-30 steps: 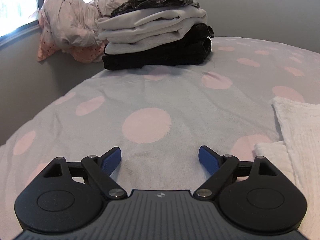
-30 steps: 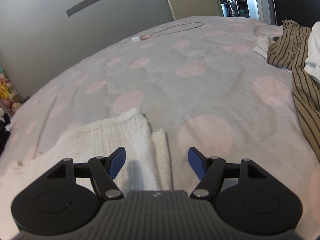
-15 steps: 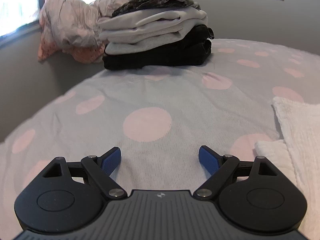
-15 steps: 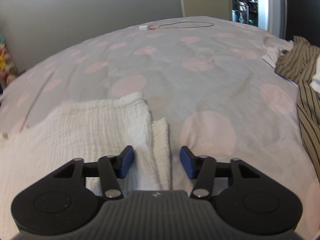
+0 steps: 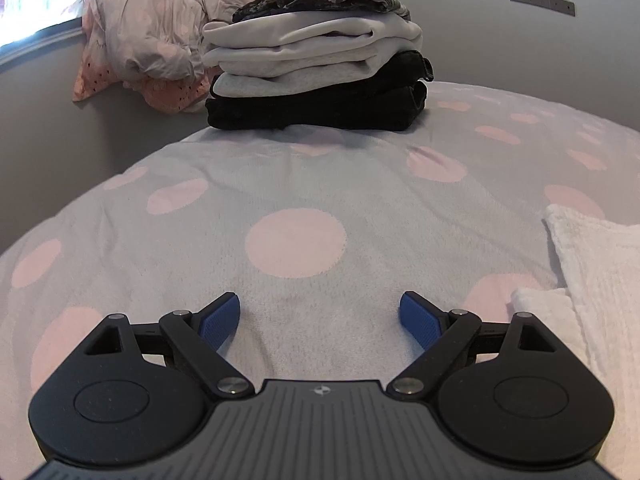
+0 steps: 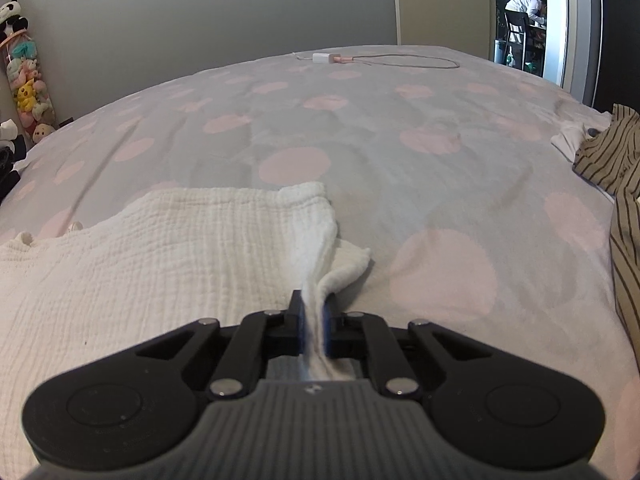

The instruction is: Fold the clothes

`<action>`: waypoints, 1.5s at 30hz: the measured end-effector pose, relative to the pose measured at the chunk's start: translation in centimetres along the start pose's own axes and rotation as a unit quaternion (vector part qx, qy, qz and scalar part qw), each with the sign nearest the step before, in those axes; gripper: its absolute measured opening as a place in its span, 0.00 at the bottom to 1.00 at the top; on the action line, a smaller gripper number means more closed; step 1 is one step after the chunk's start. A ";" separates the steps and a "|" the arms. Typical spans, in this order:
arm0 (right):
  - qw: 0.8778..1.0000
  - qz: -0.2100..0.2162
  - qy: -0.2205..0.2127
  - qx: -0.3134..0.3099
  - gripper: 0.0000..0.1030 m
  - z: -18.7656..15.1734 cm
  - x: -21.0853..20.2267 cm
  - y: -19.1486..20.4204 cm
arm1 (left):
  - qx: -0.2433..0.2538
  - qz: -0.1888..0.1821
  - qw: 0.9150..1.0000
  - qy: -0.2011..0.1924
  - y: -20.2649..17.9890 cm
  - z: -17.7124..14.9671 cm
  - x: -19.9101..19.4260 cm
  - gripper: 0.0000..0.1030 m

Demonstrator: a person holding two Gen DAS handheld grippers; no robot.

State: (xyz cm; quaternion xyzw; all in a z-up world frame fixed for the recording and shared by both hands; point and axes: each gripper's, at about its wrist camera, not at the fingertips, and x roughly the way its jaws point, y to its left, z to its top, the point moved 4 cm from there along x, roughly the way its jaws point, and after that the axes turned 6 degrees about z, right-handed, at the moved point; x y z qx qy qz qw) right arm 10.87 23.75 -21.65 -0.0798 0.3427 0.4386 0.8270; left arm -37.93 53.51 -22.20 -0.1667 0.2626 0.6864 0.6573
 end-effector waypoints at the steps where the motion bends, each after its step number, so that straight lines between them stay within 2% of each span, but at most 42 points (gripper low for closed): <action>1: 1.000 -0.001 0.000 -0.003 0.10 0.0 0.0 0.1 | -0.006 -0.005 1.000 0.002 0.2 0.0 0.1 1.00; 9: 1.000 -0.005 0.004 -0.013 0.10 0.0 -0.1 0.2 | -0.009 -0.005 1.000 0.002 0.2 0.0 0.1 1.00; 22: 0.997 -0.038 0.011 -0.068 0.12 -0.3 0.1 1.8 | -0.010 -0.005 1.000 0.001 0.2 -0.1 0.1 1.00; 28: 0.997 -0.040 0.012 -0.059 0.11 -0.1 0.1 1.8 | -0.010 -0.005 1.000 0.002 0.2 0.0 0.1 1.00; 38: 1.000 0.007 0.013 0.026 0.09 3.3 -2.5 2.2 | -0.011 -0.006 1.000 0.001 0.2 0.0 0.1 1.00; 45: 0.997 0.065 -0.027 0.012 0.09 6.2 -6.6 8.8 | -0.011 -0.005 1.000 0.001 0.2 0.0 0.1 1.00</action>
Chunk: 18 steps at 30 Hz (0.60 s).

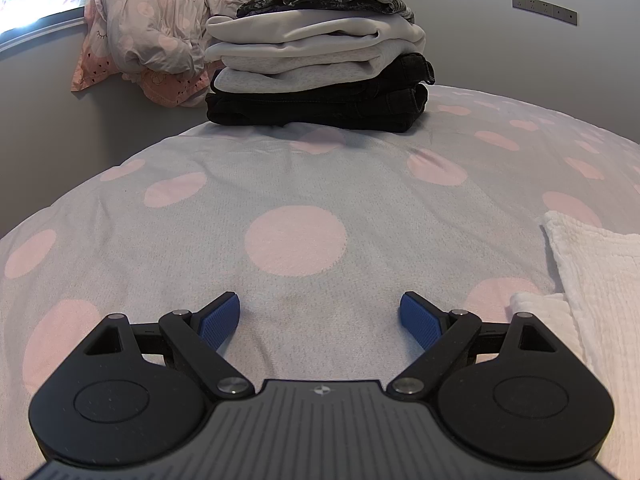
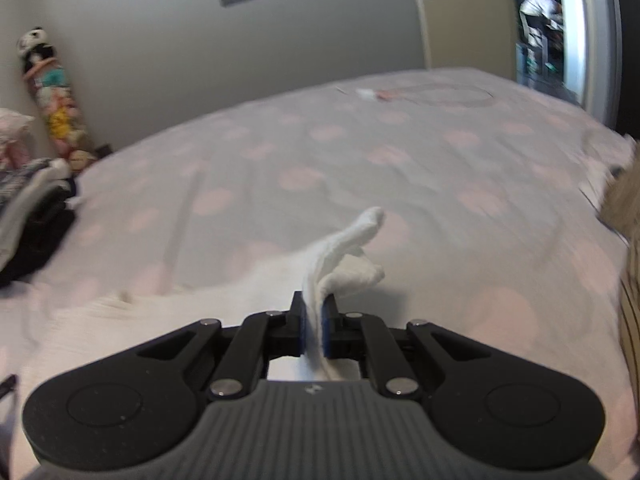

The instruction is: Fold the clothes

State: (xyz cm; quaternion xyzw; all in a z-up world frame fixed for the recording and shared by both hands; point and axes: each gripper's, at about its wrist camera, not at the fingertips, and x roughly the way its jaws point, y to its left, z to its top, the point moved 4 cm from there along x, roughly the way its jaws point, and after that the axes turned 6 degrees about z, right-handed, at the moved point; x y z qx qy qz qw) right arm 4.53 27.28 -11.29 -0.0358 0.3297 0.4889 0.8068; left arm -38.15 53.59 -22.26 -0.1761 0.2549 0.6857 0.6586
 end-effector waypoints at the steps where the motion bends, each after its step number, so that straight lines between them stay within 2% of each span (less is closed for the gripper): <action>1: 1.000 0.009 -0.005 -0.005 0.09 0.3 -0.2 1.3 | 0.000 0.000 1.000 0.000 0.0 0.0 0.0 1.00; 9: 0.996 0.089 -0.022 -0.020 0.08 0.9 0.8 12.4 | 0.000 0.000 1.000 0.000 0.0 0.0 0.0 1.00; 18: 0.986 0.159 0.037 -0.030 0.08 -3.4 6.2 23.4 | 0.000 0.000 1.000 -0.001 0.0 0.1 0.0 1.00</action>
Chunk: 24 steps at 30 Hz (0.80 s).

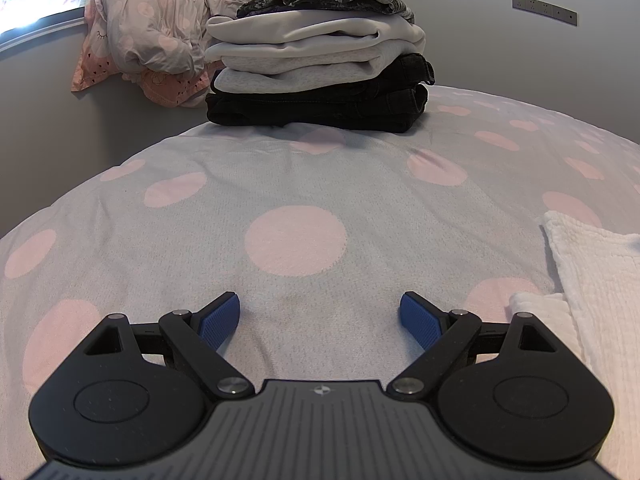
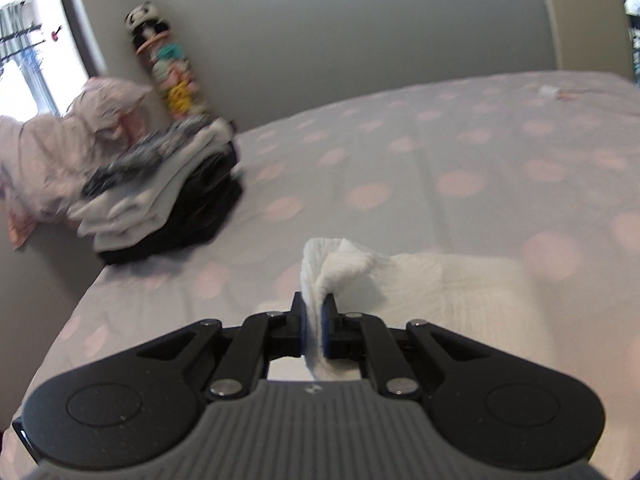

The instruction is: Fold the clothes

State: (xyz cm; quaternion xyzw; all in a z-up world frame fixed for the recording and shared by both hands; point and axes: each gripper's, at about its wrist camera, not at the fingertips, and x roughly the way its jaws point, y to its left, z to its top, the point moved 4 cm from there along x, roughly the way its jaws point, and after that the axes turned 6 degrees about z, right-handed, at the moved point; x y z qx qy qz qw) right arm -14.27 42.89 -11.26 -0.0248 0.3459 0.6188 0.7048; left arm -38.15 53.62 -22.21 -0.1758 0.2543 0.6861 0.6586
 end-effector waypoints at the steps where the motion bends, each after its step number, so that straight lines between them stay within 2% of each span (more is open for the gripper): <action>1: 1.000 0.006 0.007 -0.001 0.08 -0.5 1.0 0.8 | 0.000 0.000 1.000 0.000 0.0 0.0 0.0 1.00; 9: 0.997 0.034 0.068 -0.011 0.08 -3.6 6.9 4.2 | 0.000 0.000 1.000 -0.001 0.0 -0.1 0.0 1.00; 15: 0.992 0.030 0.124 0.001 0.09 -6.2 10.2 3.3 | -0.001 0.001 1.000 -0.002 -0.1 -0.1 0.0 1.00; 19: 0.987 0.025 0.151 -0.042 0.09 -6.4 10.9 4.0 | -0.001 0.002 1.000 -0.002 -0.1 -0.1 0.0 1.00; 21: 0.986 0.023 0.163 -0.042 0.12 -5.7 10.7 4.3 | -0.001 0.001 1.000 -0.002 -0.1 -0.1 0.0 1.00; 24: 0.988 0.029 0.149 -0.030 0.22 -4.2 8.5 4.4 | -0.001 0.001 1.000 -0.001 -0.1 -0.1 0.0 1.00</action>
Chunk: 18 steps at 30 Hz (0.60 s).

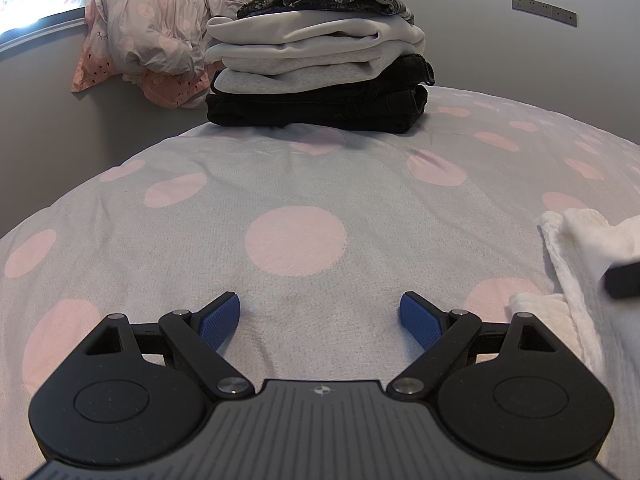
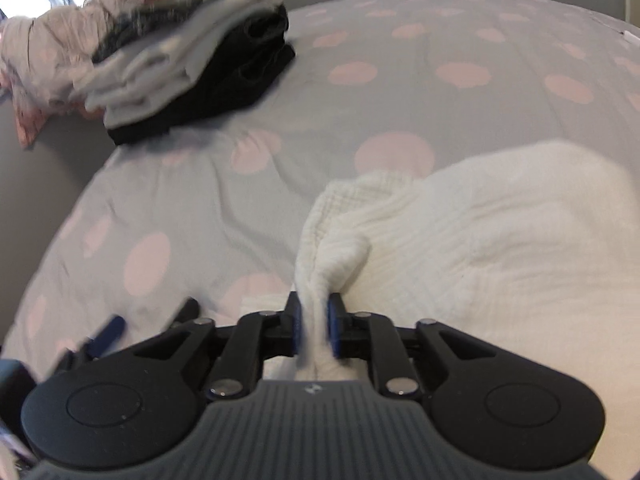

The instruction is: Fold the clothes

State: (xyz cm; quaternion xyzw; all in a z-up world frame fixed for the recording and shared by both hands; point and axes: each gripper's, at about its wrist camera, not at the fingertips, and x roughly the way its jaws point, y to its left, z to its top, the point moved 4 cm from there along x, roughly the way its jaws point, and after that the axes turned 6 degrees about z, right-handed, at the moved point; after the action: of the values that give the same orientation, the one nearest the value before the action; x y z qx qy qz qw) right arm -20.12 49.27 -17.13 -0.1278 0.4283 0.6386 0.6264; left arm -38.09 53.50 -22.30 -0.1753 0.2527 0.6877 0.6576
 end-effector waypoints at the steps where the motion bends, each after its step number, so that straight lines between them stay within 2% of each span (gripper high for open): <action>1: 1.000 0.003 -0.007 0.001 0.27 0.2 -1.0 0.1 | 0.000 0.000 1.000 0.000 0.0 0.0 0.0 1.00; 4: 0.999 0.015 -0.030 -0.015 0.28 0.2 -4.4 0.1 | 0.000 0.000 1.000 0.001 0.0 0.0 -0.1 1.00; 9: 0.996 0.036 -0.074 -0.027 0.38 -1.4 -10.8 -1.3 | -0.001 0.000 1.000 0.002 0.0 0.1 0.0 1.00; 15: 0.993 0.052 -0.092 -0.044 0.39 -5.5 -15.7 -3.3 | -0.001 0.000 1.000 0.003 0.0 0.1 -0.1 1.00; 18: 0.993 0.053 -0.099 -0.037 0.52 -7.7 -16.7 -4.0 | -0.001 0.000 1.000 0.003 0.0 0.1 -0.1 1.00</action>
State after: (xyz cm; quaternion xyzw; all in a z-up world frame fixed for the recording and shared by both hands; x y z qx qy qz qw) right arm -16.31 31.71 -11.60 -0.0647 0.3466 0.6957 0.6259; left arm -38.07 53.52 -22.18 -0.1779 0.2535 0.6878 0.6566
